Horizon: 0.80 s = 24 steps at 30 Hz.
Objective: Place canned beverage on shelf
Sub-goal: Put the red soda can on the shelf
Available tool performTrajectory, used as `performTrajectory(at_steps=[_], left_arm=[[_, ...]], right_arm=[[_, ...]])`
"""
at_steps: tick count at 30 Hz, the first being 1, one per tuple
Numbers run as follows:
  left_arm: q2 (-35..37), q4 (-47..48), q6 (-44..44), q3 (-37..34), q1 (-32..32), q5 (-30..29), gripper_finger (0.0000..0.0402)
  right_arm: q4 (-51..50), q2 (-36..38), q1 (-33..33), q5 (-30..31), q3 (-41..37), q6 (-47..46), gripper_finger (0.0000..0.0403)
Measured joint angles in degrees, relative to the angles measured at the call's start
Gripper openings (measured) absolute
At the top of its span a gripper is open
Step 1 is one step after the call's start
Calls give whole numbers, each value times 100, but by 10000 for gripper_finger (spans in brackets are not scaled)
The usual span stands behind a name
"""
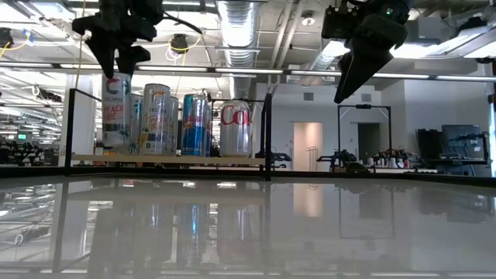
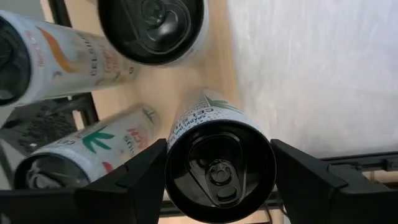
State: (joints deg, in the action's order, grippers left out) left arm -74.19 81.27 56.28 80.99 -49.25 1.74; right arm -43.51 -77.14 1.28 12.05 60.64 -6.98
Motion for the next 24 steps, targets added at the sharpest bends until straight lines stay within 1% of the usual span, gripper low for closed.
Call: performTrajectory(at_steps=[2, 6, 10, 13, 24], left_arm=[[0, -58, 94, -75, -81, 109, 232], [0, -214, 159, -248, -216, 100, 232], [0, -151, 200, -444, -325, 144, 232], [4, -205, 222, -444, -357, 236, 232], [4, -236, 252, -422, -353, 220, 233]], right_arm=[[-1, 0, -4, -2, 0, -5, 373], [0, 0, -4, -2, 0, -7, 373], [0, 0, -56, -11, 0, -5, 373], [-2, 0, -98, -11, 0, -4, 373], [1, 0, -155, -20, 0, -7, 373]])
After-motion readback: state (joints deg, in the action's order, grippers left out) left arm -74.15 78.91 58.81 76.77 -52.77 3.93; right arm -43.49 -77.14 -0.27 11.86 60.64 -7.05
